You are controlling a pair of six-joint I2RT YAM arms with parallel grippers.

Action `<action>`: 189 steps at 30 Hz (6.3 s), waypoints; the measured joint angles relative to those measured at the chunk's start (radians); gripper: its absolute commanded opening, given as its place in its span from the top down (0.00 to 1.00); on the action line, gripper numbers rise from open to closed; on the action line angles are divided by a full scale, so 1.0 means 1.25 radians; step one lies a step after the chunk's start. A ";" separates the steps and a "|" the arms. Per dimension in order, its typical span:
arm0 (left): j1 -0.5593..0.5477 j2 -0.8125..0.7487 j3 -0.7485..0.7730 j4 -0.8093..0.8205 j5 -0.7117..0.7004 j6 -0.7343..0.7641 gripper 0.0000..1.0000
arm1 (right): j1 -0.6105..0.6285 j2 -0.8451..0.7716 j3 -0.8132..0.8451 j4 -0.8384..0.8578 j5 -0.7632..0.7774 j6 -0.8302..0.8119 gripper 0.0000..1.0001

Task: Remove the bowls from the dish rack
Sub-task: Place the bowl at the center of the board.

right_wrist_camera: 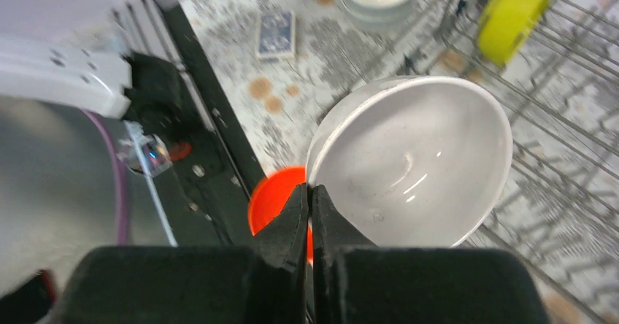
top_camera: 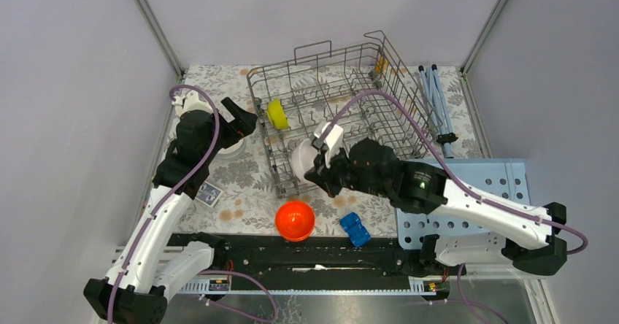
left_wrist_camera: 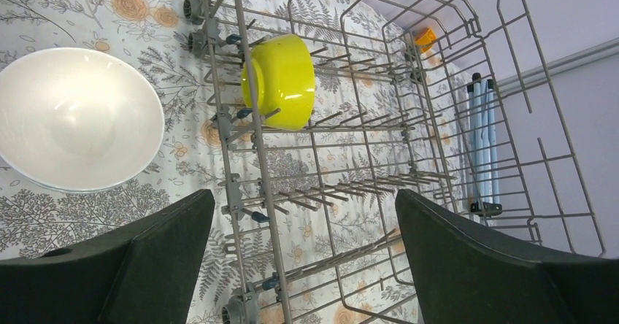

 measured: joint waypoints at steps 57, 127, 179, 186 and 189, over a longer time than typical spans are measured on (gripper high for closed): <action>-0.756 0.381 0.434 -0.539 -0.234 0.295 0.44 | 0.498 0.099 -0.083 -0.360 0.570 -0.334 1.00; -0.313 -0.161 -0.266 -0.524 -0.457 -0.517 1.00 | 0.265 -0.169 -0.403 0.326 0.657 0.086 0.00; -0.313 -0.122 -0.430 -0.409 -0.416 -0.742 0.29 | 0.252 -0.111 -0.403 0.314 0.561 0.226 0.00; -0.313 -0.180 -0.302 -0.468 -0.415 -0.655 0.02 | 0.214 -0.027 -0.257 0.229 0.554 0.204 0.00; -0.313 -0.193 -0.221 -0.470 -0.429 -0.588 0.01 | 0.117 0.026 -0.175 0.215 0.489 0.198 0.00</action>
